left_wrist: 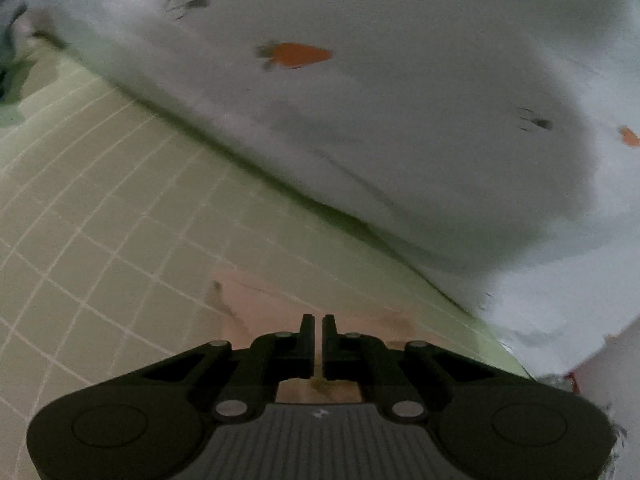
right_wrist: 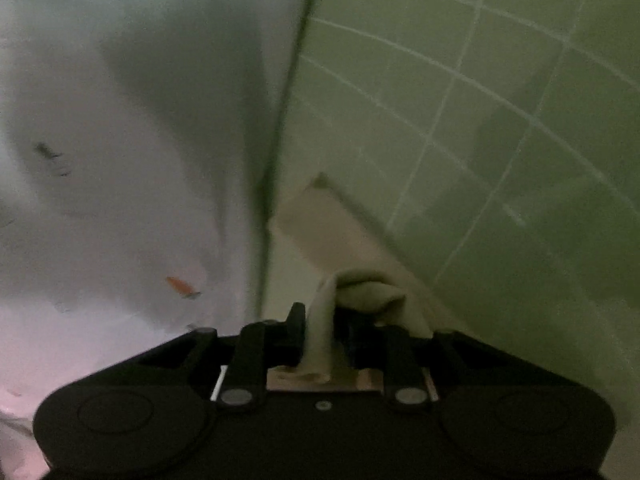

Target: Fold clothes

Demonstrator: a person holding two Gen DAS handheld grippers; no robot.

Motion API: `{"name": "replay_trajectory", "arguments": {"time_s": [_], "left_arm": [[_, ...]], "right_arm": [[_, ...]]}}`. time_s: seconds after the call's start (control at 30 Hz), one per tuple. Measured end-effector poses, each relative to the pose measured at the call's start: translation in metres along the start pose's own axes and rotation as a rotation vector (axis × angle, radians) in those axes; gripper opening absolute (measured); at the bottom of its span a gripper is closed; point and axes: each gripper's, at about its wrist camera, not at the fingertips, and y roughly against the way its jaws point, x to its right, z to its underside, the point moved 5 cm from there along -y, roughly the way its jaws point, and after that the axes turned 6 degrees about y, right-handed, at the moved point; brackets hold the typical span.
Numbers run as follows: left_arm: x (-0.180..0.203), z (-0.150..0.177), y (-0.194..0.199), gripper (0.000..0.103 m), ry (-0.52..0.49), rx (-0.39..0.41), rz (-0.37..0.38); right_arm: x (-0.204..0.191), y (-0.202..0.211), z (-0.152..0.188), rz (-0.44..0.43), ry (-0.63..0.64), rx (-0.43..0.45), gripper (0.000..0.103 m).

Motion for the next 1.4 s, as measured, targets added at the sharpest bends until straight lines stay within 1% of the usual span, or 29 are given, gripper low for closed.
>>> {"name": "replay_trajectory", "arguments": {"time_s": [0.07,0.13,0.2,0.27,0.4,0.43,0.47,0.5,0.53,0.57,0.6,0.63,0.67,0.7,0.73,0.77,0.8,0.83,0.93,1.03,1.1,1.2,1.3,1.4], "left_arm": [[-0.012,-0.005,-0.008,0.002,0.018,-0.006,-0.027],[-0.018,-0.008,-0.012,0.003,0.036,-0.015,-0.028],[-0.021,-0.008,-0.013,0.003,0.053,-0.022,-0.014],[-0.021,-0.006,-0.012,0.003,0.054,-0.03,-0.009],[-0.021,0.004,-0.006,0.003,0.042,-0.048,-0.012],[-0.021,0.007,-0.003,0.003,0.044,-0.051,-0.009],[-0.021,0.009,0.0,0.003,0.048,-0.055,-0.004],[-0.021,0.011,0.001,0.003,0.053,-0.06,0.002],[-0.02,0.013,0.003,0.003,0.058,-0.064,0.009],[-0.02,0.015,0.004,0.007,0.062,-0.069,0.014],[-0.018,0.018,0.004,0.009,0.063,-0.077,0.018],[-0.017,0.021,0.004,0.015,0.061,-0.088,0.024],[-0.014,0.024,0.002,0.023,0.059,-0.102,0.031],[-0.012,0.027,0.0,0.027,0.055,-0.117,0.037],[-0.009,0.031,-0.004,0.029,0.047,-0.134,0.043],[-0.006,0.035,-0.007,0.034,0.039,-0.15,0.048],[-0.004,0.039,-0.012,0.038,0.03,-0.163,0.049],[-0.001,0.043,-0.016,0.038,0.02,-0.178,0.047],[0.006,0.057,-0.026,0.037,-0.043,-0.21,0.038],[0.006,0.067,-0.024,0.036,-0.124,-0.238,0.021],[-0.001,0.069,-0.017,0.029,-0.117,-0.247,0.024],[-0.011,0.07,-0.005,0.025,-0.119,-0.245,0.008],[-0.018,0.071,0.007,0.022,-0.134,-0.251,-0.023],[-0.027,0.07,0.021,0.022,-0.122,-0.269,-0.031]], "right_arm": [[0.0,-0.01,-0.005,0.008,0.012,-0.009,0.024],[-0.006,-0.017,-0.01,0.011,0.041,-0.015,0.025],[-0.016,-0.023,-0.014,0.021,0.081,-0.02,0.03],[-0.029,-0.026,-0.016,0.031,0.14,-0.023,0.041],[-0.056,-0.03,-0.015,0.069,0.289,-0.032,0.048],[-0.062,-0.03,-0.013,0.077,0.331,-0.037,0.054],[-0.07,-0.03,-0.011,0.082,0.376,-0.04,0.066],[-0.076,-0.027,-0.01,0.084,0.428,-0.033,0.073],[-0.084,-0.022,-0.009,0.088,0.487,-0.011,0.085],[-0.093,-0.017,-0.007,0.095,0.556,0.018,0.092],[-0.101,-0.012,-0.006,0.107,0.62,0.044,0.095],[-0.108,-0.008,-0.005,0.121,0.681,0.068,0.101],[-0.114,-0.007,-0.007,0.137,0.738,0.096,0.102],[-0.116,-0.007,-0.008,0.169,0.8,0.116,0.102],[-0.116,-0.007,-0.009,0.207,0.864,0.132,0.102],[-0.115,-0.008,-0.009,0.251,0.919,0.133,0.102],[-0.111,-0.01,-0.007,0.291,0.962,0.117,0.102],[-0.102,-0.012,-0.004,0.323,0.977,0.089,0.102],[-0.07,-0.016,0.005,0.4,0.965,-0.003,0.102],[-0.049,-0.006,0.027,0.397,0.928,-0.007,0.102],[-0.044,0.004,0.046,0.388,0.919,-0.004,0.102],[-0.038,0.012,0.081,0.395,0.923,0.003,0.102],[-0.034,0.015,0.117,0.392,0.938,-0.052,0.103],[-0.031,0.021,0.149,0.378,0.963,-0.153,0.102]]}}
